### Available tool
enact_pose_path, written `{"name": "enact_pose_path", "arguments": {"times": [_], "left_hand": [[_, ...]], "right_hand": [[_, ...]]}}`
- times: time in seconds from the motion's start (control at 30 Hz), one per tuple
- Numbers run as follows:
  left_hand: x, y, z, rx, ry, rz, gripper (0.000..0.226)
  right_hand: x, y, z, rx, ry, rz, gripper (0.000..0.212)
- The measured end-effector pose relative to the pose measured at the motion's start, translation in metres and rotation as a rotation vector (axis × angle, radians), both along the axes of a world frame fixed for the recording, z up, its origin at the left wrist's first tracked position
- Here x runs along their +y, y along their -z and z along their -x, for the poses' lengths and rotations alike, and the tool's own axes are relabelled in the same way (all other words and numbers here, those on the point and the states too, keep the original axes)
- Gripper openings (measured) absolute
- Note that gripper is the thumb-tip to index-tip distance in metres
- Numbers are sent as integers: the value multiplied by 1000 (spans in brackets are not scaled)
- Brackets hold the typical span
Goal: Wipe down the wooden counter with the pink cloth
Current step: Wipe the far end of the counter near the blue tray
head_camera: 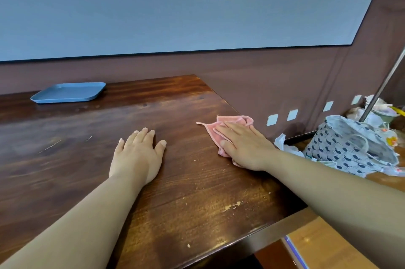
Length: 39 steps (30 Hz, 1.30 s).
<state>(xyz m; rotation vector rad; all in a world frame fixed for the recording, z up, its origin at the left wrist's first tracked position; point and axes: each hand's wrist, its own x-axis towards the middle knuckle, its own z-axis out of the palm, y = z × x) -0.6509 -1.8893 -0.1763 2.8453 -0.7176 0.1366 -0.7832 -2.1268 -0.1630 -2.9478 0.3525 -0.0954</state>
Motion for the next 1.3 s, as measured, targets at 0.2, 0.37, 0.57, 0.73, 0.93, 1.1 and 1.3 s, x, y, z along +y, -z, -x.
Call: {"name": "enact_pose_path", "arguments": {"times": [0.2, 0.37, 0.57, 0.73, 0.93, 1.1, 1.3], "left_hand": [[-1, 2, -1, 23, -10, 9, 62], [-1, 3, -2, 21, -2, 11, 62], [-1, 1, -1, 26, -1, 5, 62], [-2, 0, 1, 31, -1, 9, 61], [-1, -1, 1, 17, -9, 1, 61], [-1, -5, 5, 32, -6, 0, 61], [-2, -1, 2, 30, -11, 3, 61]], "right_hand": [[6, -16, -30, 32, 129, 31, 51], [15, -8, -10, 68, 36, 24, 56], [17, -12, -26, 36, 25, 49, 50], [29, -10, -28, 59, 71, 38, 53], [35, -1, -14, 51, -26, 29, 54], [46, -15, -37, 56, 71, 46, 50], [54, 2, -5, 51, -84, 71, 56]]}}
